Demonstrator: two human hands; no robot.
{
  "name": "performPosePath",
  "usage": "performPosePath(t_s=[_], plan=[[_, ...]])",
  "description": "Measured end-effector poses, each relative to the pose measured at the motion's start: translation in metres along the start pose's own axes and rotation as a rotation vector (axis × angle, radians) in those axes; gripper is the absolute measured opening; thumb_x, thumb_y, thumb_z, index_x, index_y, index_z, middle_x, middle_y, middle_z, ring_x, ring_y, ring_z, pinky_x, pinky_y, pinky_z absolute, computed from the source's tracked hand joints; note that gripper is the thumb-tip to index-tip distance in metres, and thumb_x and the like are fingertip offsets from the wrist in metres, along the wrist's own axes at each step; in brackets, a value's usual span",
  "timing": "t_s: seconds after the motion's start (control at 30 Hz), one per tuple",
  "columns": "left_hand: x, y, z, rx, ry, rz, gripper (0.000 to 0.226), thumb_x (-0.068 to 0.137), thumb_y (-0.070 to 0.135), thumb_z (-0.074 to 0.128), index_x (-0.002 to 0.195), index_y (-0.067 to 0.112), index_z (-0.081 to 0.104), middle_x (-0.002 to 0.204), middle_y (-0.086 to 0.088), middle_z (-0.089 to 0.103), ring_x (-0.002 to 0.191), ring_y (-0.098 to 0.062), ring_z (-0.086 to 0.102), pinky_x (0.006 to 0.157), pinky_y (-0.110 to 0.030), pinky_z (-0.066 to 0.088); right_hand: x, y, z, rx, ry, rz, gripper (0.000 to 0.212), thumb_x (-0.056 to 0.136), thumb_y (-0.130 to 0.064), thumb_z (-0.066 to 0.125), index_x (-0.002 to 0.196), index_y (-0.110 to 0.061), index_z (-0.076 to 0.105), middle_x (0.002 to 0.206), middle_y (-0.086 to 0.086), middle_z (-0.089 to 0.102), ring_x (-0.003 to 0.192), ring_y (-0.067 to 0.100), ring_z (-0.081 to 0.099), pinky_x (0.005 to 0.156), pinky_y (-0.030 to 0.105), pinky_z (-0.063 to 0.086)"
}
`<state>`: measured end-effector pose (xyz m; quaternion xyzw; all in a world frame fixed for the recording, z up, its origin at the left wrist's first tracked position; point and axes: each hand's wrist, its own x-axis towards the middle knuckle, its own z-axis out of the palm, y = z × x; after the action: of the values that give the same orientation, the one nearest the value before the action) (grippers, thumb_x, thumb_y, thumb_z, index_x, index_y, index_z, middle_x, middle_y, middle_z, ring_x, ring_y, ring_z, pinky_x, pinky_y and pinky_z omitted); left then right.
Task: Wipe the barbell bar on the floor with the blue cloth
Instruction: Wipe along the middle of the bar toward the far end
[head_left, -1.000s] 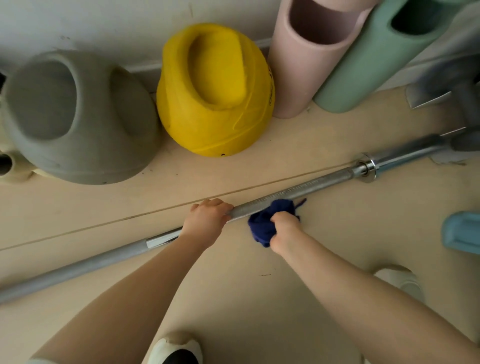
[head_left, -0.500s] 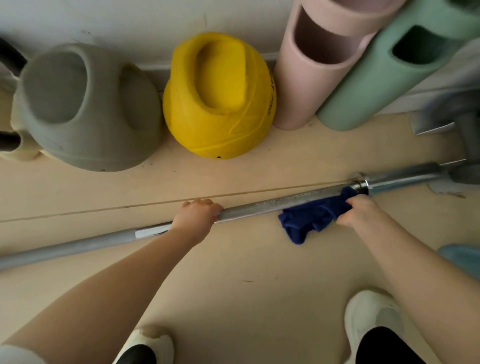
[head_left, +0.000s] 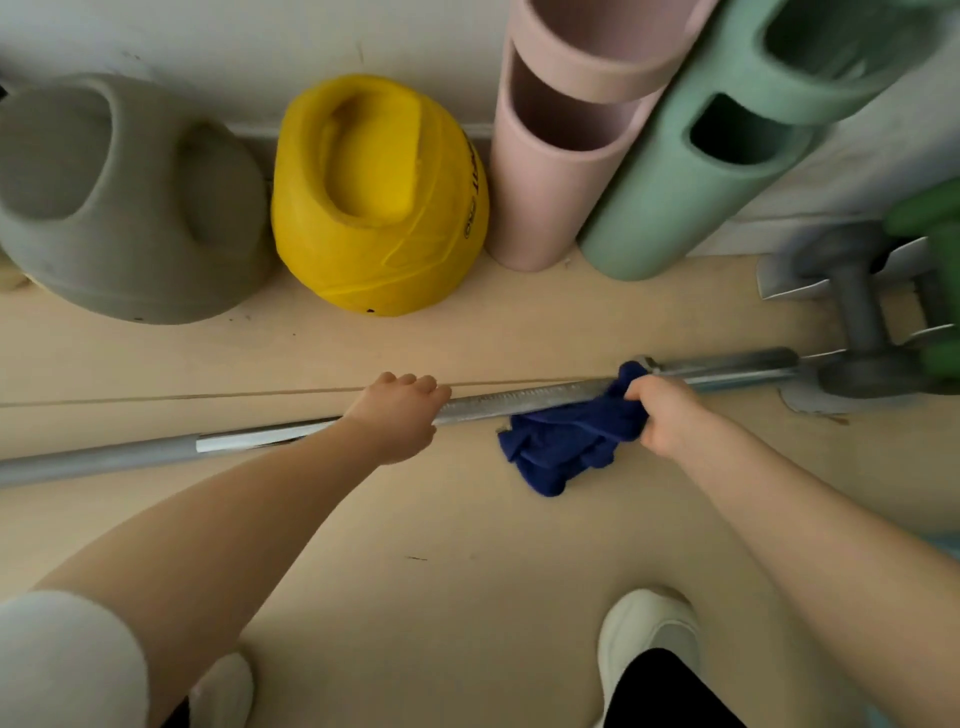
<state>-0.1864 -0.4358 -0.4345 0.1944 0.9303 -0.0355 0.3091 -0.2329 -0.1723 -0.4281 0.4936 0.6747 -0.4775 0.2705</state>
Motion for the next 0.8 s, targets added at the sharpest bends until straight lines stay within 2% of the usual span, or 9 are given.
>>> performPosePath(t_s=[0.07,0.17,0.27,0.33,0.4,0.5,0.67,0.73,0.8], plan=[[0.013,0.019,-0.007,-0.047,0.014,-0.015,0.044,0.097,0.031,0.044,0.139,0.020,0.037,0.130,-0.005,0.049,0.116,-0.026,0.050,0.094,-0.035,0.040,-0.004,-0.014,-0.011,-0.114,0.072,-0.236,0.004,0.085,-0.006,0.047,0.082,-0.005,0.049,0.096,0.013,0.052,0.091,0.024,0.050,0.077,0.034,0.040],[0.025,0.032,-0.011,-0.066,0.016,-0.118,0.034,0.099,0.026,0.043,0.132,0.018,0.045,0.121,-0.008,0.053,0.111,-0.029,0.053,0.091,-0.035,0.041,-0.014,-0.030,-0.019,-0.336,0.227,-0.758,0.017,0.091,-0.012,0.045,0.105,-0.003,0.050,0.103,0.017,0.059,0.095,0.031,0.055,0.084,0.040,0.044],[0.023,0.035,-0.009,-0.067,0.013,-0.183,0.032,0.097,0.018,0.045,0.129,0.017,0.048,0.120,-0.008,0.052,0.111,-0.029,0.051,0.089,-0.035,0.041,-0.007,-0.026,-0.014,-0.670,0.143,-1.044,0.030,0.093,-0.016,0.046,0.121,-0.004,0.047,0.111,0.020,0.062,0.100,0.037,0.058,0.082,0.042,0.045],[0.020,0.038,-0.006,-0.047,0.028,-0.200,0.033,0.094,0.011,0.046,0.127,0.017,0.049,0.118,-0.008,0.051,0.108,-0.028,0.052,0.087,-0.035,0.042,0.003,-0.007,-0.004,-1.025,0.042,-1.104,0.029,0.094,-0.020,0.044,0.119,-0.007,0.049,0.109,0.017,0.063,0.100,0.037,0.057,0.083,0.042,0.042],[0.019,0.042,-0.003,-0.037,0.044,-0.224,0.035,0.091,0.006,0.047,0.124,0.017,0.051,0.116,-0.007,0.051,0.106,-0.027,0.053,0.086,-0.034,0.043,0.007,0.011,0.010,-1.309,0.025,-1.140,0.027,0.097,-0.023,0.039,0.118,-0.011,0.050,0.120,0.010,0.059,0.112,0.031,0.051,0.095,0.039,0.033],[0.019,0.048,-0.002,-0.042,0.055,-0.254,0.036,0.090,0.006,0.050,0.124,0.017,0.052,0.117,-0.005,0.051,0.107,-0.025,0.053,0.089,-0.033,0.043,-0.001,0.016,0.032,-1.331,0.015,-1.142,0.022,0.099,-0.018,0.035,0.114,-0.012,0.049,0.124,0.006,0.054,0.117,0.026,0.046,0.099,0.038,0.028],[0.014,0.061,0.003,-0.029,0.066,-0.320,0.034,0.090,0.008,0.051,0.123,0.014,0.049,0.118,-0.005,0.052,0.108,-0.024,0.054,0.086,-0.032,0.044,-0.008,0.021,0.040,-1.427,-0.197,-1.376,0.023,0.098,-0.018,0.038,0.119,-0.015,0.047,0.125,0.005,0.055,0.116,0.028,0.046,0.099,0.038,0.027],[0.013,0.066,0.004,-0.026,0.065,-0.347,0.034,0.090,0.007,0.049,0.123,0.014,0.048,0.119,-0.005,0.051,0.108,-0.024,0.054,0.085,-0.032,0.043,0.008,0.017,0.017,-1.490,-0.166,-1.417,0.031,0.090,-0.016,0.049,0.121,-0.020,0.046,0.124,0.002,0.055,0.115,0.027,0.049,0.104,0.039,0.024],[0.014,0.068,0.003,-0.033,0.064,-0.365,0.035,0.089,0.004,0.047,0.123,0.014,0.048,0.120,-0.005,0.051,0.108,-0.024,0.054,0.084,-0.031,0.043,0.026,0.004,-0.009,-1.527,-0.023,-1.321,0.033,0.087,-0.018,0.053,0.120,-0.022,0.048,0.122,0.003,0.056,0.113,0.028,0.051,0.108,0.043,0.020]])
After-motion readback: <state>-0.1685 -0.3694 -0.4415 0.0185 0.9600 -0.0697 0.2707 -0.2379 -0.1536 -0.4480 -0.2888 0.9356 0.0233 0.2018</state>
